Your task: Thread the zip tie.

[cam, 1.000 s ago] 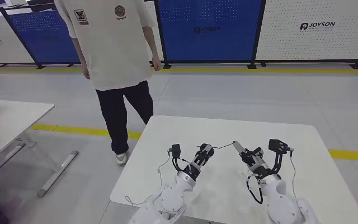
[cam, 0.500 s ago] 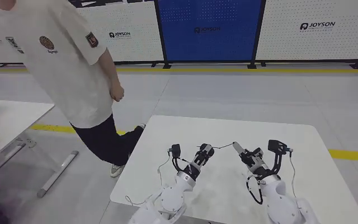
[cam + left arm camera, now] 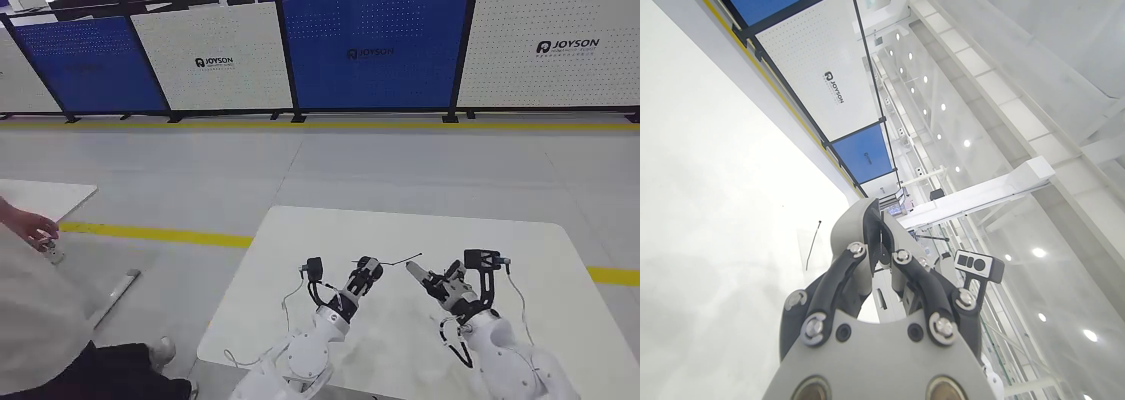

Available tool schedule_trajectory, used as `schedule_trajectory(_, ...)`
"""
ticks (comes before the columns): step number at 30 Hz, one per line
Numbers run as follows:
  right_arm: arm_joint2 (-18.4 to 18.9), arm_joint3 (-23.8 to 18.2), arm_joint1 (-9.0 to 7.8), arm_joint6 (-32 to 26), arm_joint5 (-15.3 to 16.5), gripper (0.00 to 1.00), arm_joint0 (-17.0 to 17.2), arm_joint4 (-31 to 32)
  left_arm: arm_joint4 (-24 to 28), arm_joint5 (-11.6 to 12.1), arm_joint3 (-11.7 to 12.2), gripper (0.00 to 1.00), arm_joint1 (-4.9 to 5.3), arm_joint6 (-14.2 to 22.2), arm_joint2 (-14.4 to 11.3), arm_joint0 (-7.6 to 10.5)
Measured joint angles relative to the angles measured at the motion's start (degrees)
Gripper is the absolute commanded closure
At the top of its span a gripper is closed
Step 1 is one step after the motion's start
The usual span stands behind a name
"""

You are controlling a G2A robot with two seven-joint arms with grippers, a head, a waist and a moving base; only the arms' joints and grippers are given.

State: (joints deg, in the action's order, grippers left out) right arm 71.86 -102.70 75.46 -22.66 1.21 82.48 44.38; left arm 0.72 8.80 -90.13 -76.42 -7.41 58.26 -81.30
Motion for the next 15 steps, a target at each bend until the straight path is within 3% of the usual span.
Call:
schedule_trajectory(5,0.00,0.00,0.00,0.00,0.00,0.00,0.00,-0.01,1.83,-1.87,-0.11,1.00,-0.16,1.45,-0.36,-0.01)
schedule_trajectory(10,-0.05,0.61,-0.20,-1.43,1.07,0.00,0.02,0.76,4.26,-5.63,-0.26,1.00,-0.59,1.02,-1.12,0.31)
schedule_trajectory(15,0.34,0.53,-0.40,-3.15,0.42,0.00,-0.10,1.77,4.42,-5.89,-0.26,1.00,-0.67,0.51,-1.21,0.41)
